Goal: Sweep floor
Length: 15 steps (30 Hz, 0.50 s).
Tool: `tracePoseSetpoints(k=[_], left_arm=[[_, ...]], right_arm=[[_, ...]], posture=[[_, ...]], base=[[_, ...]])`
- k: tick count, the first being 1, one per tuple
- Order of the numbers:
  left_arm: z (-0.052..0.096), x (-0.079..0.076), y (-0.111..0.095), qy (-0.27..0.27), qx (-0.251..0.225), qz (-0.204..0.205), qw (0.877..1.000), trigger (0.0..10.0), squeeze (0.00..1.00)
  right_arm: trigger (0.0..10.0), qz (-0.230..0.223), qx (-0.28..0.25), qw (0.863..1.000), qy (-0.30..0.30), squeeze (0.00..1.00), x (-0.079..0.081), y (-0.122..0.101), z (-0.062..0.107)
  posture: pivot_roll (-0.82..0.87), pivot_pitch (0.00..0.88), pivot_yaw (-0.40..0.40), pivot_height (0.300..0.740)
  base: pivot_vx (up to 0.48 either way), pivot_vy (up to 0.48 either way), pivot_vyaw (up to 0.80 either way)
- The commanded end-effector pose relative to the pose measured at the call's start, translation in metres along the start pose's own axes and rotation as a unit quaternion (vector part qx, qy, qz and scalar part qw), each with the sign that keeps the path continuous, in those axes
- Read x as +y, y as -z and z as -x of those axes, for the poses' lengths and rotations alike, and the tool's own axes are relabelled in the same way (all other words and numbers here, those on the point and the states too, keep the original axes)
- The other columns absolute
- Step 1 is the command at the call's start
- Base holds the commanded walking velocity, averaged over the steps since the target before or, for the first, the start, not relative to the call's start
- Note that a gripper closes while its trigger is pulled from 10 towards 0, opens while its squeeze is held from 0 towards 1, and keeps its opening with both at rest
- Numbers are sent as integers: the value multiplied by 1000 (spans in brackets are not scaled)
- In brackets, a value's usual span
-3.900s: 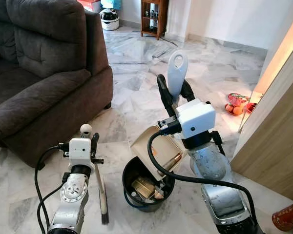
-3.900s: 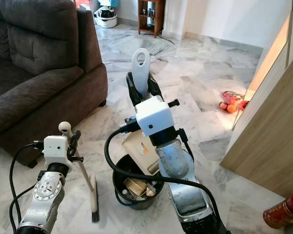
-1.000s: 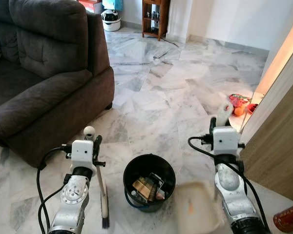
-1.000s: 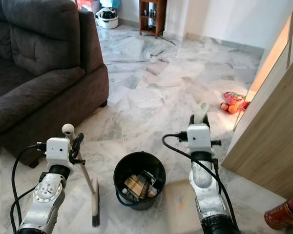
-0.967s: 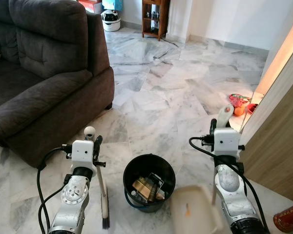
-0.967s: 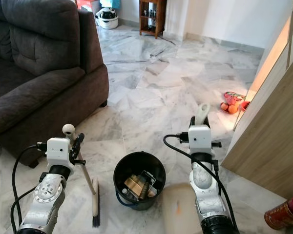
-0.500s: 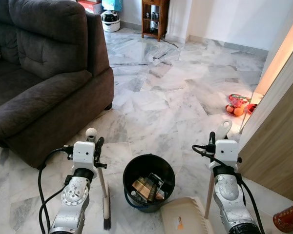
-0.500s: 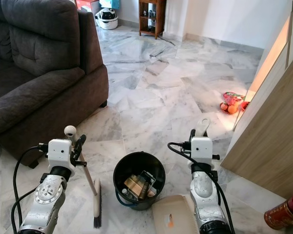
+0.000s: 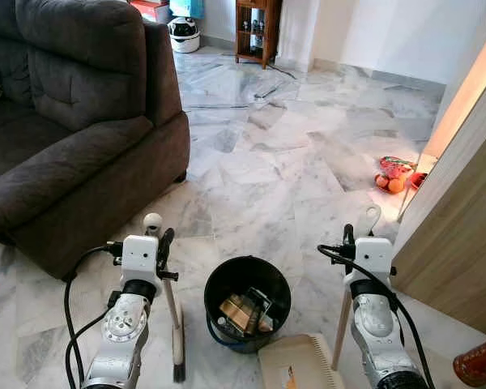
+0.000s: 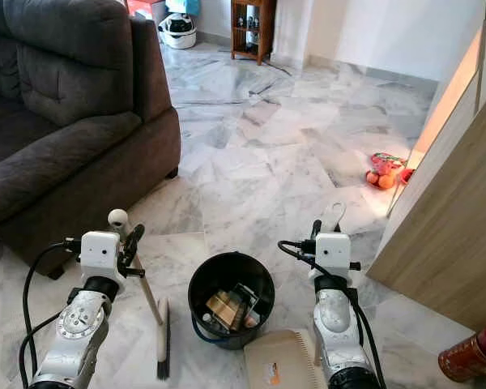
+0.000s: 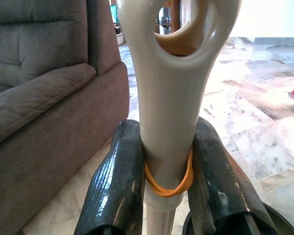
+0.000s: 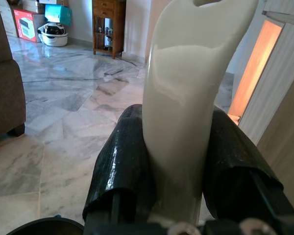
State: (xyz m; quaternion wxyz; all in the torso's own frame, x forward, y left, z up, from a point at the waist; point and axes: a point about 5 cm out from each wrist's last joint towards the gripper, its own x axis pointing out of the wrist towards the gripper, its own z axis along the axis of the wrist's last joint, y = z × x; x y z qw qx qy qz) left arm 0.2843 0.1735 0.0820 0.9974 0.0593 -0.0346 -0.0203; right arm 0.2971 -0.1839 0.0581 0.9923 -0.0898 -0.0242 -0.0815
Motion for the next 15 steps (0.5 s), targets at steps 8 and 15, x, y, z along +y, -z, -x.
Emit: tracePoseSetpoints(k=[8, 15], left_arm=[[-1, 0, -6, 1, -13, 1, 1000, 10000, 0], [-1, 0, -6, 2, -12, 1, 1000, 10000, 0]], right_arm=[[10000, -16, -23, 1000, -10, 0, 6, -8, -5], [10000, -19, -24, 999, -13, 0, 7, -8, -5]], posture=[[141, 44, 28, 740], [141, 41, 29, 740]], base=[[0, 0, 0], [0, 0, 0]])
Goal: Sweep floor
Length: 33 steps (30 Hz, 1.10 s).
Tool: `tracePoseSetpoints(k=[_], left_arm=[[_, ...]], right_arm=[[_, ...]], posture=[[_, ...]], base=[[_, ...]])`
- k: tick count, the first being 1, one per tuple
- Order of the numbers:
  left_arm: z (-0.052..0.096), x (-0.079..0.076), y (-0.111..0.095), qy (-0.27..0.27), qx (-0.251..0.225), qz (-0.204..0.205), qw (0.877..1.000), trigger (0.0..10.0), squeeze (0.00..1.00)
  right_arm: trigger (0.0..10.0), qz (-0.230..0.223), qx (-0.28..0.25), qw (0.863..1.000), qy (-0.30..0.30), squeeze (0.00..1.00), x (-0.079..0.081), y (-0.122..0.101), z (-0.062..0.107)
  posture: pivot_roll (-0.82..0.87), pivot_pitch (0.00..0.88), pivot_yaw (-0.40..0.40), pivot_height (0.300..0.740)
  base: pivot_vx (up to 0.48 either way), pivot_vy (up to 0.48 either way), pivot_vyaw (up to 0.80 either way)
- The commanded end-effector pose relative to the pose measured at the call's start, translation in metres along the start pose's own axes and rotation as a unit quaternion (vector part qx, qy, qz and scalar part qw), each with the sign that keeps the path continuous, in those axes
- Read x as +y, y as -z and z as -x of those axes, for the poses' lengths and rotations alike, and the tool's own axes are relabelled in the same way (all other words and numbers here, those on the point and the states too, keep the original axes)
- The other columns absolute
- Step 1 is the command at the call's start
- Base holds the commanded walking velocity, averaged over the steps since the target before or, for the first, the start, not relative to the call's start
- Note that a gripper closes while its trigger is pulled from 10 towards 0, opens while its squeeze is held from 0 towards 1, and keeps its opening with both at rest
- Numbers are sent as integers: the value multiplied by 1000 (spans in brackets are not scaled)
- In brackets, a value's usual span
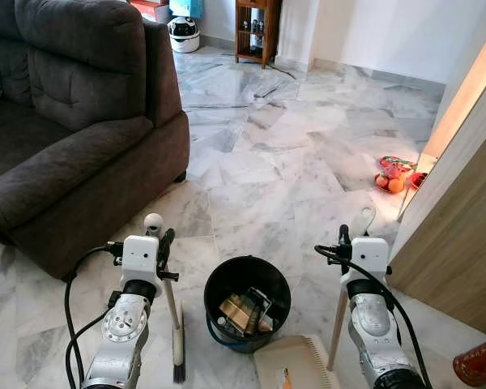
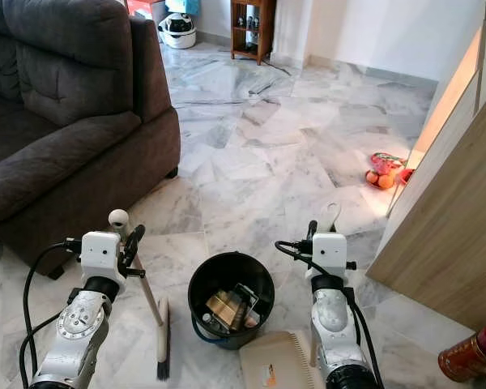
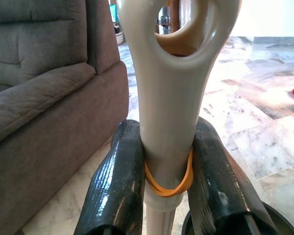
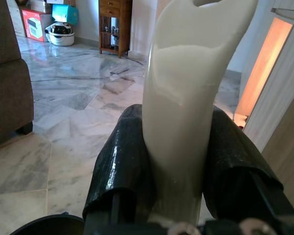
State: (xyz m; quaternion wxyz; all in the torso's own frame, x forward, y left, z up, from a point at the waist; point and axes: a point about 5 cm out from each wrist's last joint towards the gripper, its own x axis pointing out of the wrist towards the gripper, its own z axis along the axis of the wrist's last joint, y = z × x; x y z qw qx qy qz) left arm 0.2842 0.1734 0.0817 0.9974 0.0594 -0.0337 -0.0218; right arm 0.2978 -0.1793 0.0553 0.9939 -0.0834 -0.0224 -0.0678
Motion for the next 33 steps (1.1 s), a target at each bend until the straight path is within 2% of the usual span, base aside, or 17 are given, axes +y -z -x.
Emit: tracePoseSetpoints(k=[1, 19, 33], left_arm=[[-1, 0, -6, 0, -13, 1, 1000, 10000, 0], [0, -1, -6, 1, -14, 2, 1000, 10000, 0], [-1, -1, -6, 0, -12, 2, 1000, 10000, 0]], right_arm=[[10000, -13, -25, 1000, -1, 0, 3, -10, -6], [10000, -16, -27, 999, -7, 0, 5, -10, -7], [10000, -19, -27, 999, -12, 0, 7, -10, -6]], posture=[[140, 40, 29, 740], [144, 26, 27, 740], [144, 42, 26, 740]], base=[[0, 0, 0], [0, 0, 0], [-272, 0, 0]])
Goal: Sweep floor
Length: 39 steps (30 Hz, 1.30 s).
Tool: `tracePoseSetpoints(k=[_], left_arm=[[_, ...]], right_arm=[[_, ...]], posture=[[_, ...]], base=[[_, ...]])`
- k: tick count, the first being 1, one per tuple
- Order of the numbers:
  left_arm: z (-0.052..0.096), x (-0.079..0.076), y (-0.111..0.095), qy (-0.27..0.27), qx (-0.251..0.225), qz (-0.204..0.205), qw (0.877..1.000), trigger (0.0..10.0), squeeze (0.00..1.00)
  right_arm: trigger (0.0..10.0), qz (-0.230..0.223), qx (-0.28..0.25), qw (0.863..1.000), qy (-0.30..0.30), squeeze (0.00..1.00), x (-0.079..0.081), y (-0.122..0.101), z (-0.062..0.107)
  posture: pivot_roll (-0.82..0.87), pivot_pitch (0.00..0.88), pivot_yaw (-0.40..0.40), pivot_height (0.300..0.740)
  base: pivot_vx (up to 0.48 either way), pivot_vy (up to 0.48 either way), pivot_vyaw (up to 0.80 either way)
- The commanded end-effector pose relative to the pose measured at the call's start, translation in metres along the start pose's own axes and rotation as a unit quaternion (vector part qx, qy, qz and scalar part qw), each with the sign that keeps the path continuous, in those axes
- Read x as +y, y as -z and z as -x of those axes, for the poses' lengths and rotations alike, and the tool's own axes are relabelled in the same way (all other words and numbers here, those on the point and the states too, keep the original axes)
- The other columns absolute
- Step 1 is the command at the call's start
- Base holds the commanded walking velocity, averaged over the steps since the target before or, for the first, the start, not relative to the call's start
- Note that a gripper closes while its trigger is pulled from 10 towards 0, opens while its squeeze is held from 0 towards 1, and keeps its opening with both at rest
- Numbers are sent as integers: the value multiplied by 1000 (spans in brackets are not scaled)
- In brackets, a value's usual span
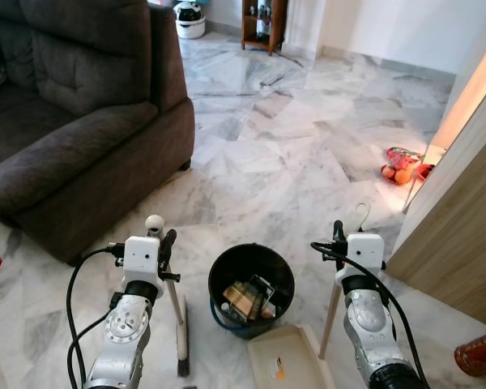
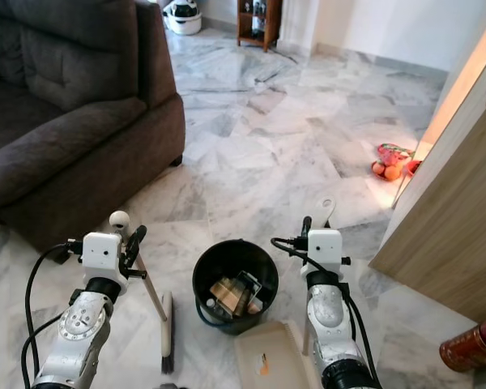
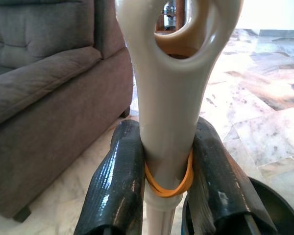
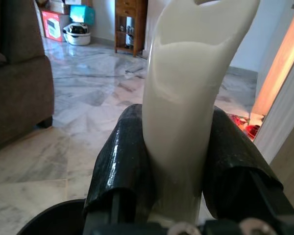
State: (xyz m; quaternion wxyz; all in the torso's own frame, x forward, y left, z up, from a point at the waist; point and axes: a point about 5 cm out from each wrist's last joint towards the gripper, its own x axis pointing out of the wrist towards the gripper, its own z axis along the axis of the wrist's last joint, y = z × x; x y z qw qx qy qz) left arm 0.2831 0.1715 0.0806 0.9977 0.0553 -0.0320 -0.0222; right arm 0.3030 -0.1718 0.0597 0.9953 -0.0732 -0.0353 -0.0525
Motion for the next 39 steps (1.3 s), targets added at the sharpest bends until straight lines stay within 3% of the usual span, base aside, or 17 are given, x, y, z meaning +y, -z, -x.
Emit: tracePoseSetpoints(k=[1, 20, 32, 39], left_arm=[[-2, 1, -7, 0, -14, -3, 1000, 10000, 0], [-2, 1, -7, 0, -12, -3, 1000, 10000, 0], [-3, 2, -7, -3, -11, -7, 1000, 10000, 0], [-4, 1, -7, -3, -10, -5, 1000, 10000, 0]], right_arm=[[10000, -7, -13, 1000, 1, 0, 0, -5, -2], [10000, -9, -9, 1000, -4, 0, 4, -2, -1], [10000, -14, 4, 1000, -6, 0, 4, 1, -1], [10000, -12, 8, 1000, -8, 0, 4, 1, -2]], posture=[[144, 42, 26, 740], [143, 36, 27, 740], [143, 46, 27, 740], [143, 47, 24, 740]], base=[[-274, 0, 0], [-270, 0, 0], [0, 0, 0], [0, 0, -800]])
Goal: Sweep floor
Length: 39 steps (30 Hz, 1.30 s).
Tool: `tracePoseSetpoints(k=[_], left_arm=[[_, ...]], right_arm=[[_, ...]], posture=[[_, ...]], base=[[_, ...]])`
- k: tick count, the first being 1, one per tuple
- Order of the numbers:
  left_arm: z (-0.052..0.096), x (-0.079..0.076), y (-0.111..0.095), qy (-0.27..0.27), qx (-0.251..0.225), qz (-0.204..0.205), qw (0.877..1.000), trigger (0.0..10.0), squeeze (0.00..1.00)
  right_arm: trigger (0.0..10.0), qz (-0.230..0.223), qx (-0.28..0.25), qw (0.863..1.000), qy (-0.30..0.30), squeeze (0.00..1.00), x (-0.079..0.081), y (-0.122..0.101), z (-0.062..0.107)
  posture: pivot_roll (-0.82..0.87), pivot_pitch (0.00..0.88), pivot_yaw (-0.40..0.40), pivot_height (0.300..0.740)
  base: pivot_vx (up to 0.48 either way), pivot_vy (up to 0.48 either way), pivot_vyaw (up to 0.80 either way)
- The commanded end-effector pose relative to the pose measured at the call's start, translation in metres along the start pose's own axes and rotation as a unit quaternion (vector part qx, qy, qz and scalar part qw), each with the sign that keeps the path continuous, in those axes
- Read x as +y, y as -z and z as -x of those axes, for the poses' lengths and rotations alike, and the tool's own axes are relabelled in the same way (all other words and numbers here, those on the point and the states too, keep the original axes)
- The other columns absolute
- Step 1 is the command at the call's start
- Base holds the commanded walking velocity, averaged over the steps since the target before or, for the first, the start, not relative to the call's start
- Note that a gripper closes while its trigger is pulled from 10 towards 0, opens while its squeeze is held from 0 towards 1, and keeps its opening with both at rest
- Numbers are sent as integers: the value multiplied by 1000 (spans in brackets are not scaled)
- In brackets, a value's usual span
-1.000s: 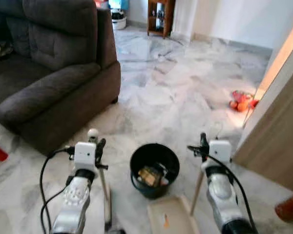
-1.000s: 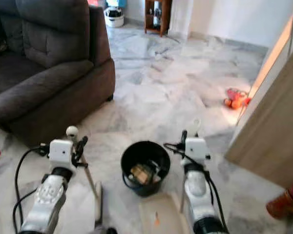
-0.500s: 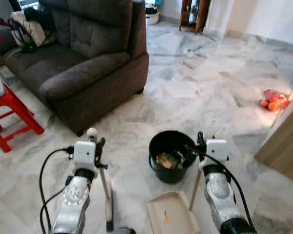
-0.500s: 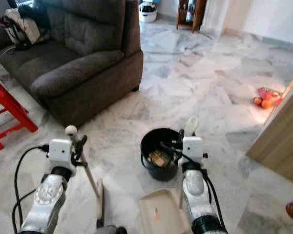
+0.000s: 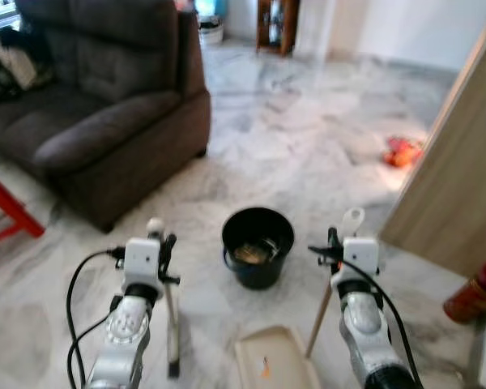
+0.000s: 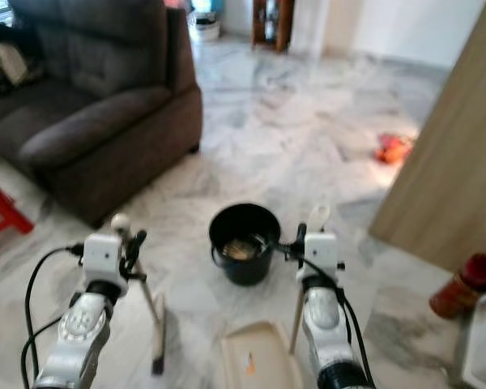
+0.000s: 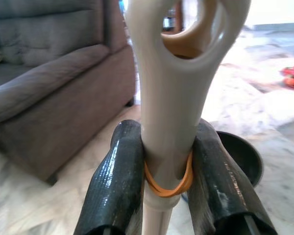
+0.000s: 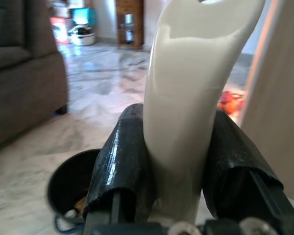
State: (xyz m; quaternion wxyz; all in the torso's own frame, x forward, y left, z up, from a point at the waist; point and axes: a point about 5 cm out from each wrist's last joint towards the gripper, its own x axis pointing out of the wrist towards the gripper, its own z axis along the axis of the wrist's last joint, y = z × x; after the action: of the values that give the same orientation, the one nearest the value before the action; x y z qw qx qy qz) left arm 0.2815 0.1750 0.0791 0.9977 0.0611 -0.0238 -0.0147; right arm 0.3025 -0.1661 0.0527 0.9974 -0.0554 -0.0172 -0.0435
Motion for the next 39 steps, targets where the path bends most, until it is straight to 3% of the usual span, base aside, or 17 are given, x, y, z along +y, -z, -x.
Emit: tracePoseSetpoints(k=[1, 27, 39], left_arm=[[-5, -2, -9, 4, -19, 1, 1000, 10000, 0], [-6, -1, -7, 5, -13, -20, 1000, 10000, 0], [-7, 0, -7, 4, -15, -17, 1000, 10000, 0]], right_arm=[[10000, 6, -10, 1000, 2, 0, -3, -5, -3], [10000, 14, 4, 1000, 12, 0, -2, 0, -3], [10000, 18, 4, 1000, 15, 0, -1, -1, -4]], posture=[[143, 46, 24, 740], [148, 7, 29, 740], [149, 9, 32, 740]], base=[[0, 0, -800], [0, 0, -800], [0, -196, -800]])
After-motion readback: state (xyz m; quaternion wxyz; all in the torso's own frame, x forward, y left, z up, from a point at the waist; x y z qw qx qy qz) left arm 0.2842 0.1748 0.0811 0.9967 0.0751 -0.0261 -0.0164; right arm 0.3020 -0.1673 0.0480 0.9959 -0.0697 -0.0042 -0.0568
